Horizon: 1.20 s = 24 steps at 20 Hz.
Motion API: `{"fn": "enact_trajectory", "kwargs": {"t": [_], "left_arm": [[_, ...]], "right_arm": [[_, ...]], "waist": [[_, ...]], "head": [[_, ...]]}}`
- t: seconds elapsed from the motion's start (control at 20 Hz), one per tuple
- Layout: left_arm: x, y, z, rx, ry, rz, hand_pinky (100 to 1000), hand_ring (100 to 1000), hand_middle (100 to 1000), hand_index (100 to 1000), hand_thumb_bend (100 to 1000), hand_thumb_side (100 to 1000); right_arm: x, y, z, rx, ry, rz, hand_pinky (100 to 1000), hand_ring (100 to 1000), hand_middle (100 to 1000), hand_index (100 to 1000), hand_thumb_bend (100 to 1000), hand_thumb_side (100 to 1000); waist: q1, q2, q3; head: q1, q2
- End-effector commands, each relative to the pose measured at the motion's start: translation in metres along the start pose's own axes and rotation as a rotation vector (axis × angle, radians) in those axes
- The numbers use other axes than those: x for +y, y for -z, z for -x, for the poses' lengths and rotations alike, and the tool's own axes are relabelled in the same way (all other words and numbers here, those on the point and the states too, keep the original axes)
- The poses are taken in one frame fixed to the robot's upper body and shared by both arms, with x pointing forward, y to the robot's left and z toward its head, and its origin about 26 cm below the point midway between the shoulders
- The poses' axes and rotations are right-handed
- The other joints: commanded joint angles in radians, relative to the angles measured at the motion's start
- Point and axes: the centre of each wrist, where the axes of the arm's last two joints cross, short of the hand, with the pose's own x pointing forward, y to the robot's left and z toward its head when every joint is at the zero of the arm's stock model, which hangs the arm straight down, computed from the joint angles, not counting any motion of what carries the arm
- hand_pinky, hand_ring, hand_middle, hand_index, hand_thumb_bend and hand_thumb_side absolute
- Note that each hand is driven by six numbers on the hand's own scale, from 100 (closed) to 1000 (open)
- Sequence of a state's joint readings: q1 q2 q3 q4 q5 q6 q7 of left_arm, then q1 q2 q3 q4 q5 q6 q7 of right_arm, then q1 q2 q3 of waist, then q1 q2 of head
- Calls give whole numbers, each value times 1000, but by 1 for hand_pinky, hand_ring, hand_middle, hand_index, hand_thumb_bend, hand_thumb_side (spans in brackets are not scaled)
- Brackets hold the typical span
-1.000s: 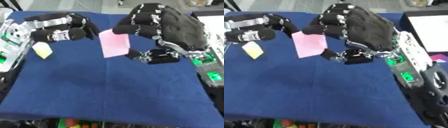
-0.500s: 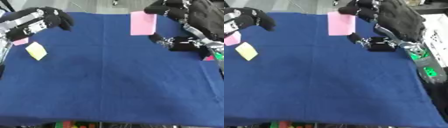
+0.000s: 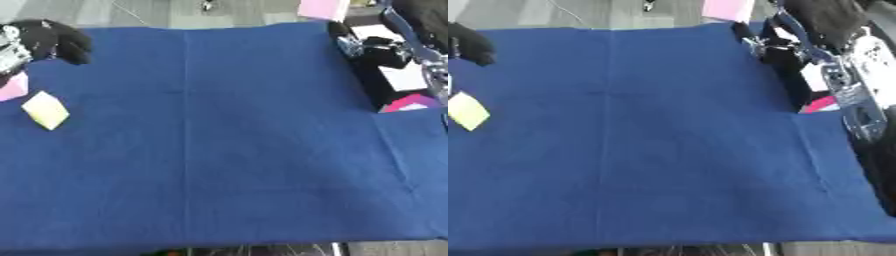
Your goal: Pick up the objects with one hand, pass them to the other hand, and then place them into the box on the other side of the table.
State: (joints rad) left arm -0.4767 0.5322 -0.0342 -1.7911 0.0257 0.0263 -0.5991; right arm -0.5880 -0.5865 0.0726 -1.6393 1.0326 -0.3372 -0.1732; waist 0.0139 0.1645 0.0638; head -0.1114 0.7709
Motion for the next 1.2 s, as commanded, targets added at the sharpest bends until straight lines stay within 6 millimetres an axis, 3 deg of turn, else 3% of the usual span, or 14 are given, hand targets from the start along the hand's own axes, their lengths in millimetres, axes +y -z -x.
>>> {"fn": "enact_trajectory", "kwargs": {"t": [0.05,0.25,0.65,1.2], "left_arm": [[5,-4,-10,-24,12,-20,765,699,690,802,341,936],[0,-7,-12,-41,-4,-28,766,699,690,802,329,936],[-5,-11,-18,-73,-31,-48,767,699,689,801,324,935],[-6,-13,-18,-72,-48,-47,768,700,690,801,321,937]], "right_arm": [[-1,-3,28,79,-49,-9,679,665,620,885,153,100],[11,-12,56,205,-63,-47,689,671,625,894,102,100],[46,-42,106,480,-55,-150,711,683,631,912,100,100],[63,-85,141,807,-57,-196,735,704,659,946,100,100]], "waist": [[-2,-14,4],[-1,-11,11],[3,-8,26],[-5,-7,40]], "head": [[-12,-18],[-25,-30],[-45,-45],[-68,-48]]}}
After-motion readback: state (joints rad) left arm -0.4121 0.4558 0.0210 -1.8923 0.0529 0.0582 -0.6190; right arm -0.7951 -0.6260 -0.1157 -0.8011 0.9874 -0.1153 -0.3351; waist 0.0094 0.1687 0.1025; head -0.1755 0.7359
